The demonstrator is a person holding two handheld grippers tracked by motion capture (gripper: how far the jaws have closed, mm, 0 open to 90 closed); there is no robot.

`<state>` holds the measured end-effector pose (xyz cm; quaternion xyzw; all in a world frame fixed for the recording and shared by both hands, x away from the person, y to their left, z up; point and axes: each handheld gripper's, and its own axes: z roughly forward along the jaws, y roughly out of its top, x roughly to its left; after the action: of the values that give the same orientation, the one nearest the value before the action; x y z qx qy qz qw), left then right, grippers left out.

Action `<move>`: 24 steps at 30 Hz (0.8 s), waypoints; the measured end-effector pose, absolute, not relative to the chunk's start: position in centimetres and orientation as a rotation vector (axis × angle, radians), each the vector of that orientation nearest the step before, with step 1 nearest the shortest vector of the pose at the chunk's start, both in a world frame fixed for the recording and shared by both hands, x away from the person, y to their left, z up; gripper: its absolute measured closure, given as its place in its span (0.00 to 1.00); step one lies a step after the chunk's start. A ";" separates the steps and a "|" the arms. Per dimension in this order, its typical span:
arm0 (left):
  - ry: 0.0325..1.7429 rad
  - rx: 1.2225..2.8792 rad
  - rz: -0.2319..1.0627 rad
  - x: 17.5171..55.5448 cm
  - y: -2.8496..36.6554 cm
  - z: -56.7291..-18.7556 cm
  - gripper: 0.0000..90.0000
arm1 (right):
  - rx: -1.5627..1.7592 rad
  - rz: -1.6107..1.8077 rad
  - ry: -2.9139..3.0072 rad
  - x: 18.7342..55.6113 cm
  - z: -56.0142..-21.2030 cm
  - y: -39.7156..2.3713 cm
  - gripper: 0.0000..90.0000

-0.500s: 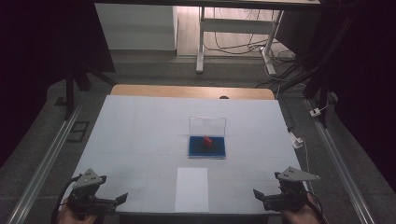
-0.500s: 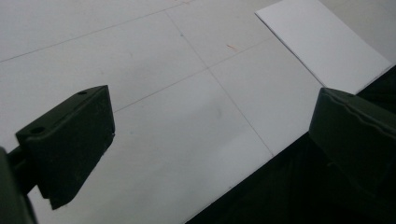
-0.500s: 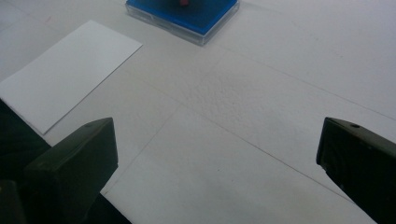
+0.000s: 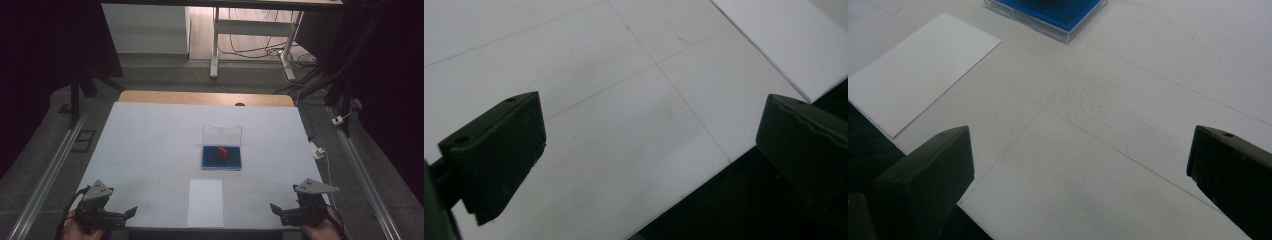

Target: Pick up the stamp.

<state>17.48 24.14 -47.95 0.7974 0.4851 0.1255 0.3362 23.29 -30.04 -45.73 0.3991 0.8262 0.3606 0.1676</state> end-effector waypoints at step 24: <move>1.231 2.056 0.266 17.5 24.5 -48.0 0.02 | 1.071 1.062 2.378 23.5 -45.2 -29.2 0.00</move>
<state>17.48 24.55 -47.99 0.7964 0.4769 0.1032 0.3573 23.47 -29.23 -45.25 0.3754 0.8332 0.3721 0.1623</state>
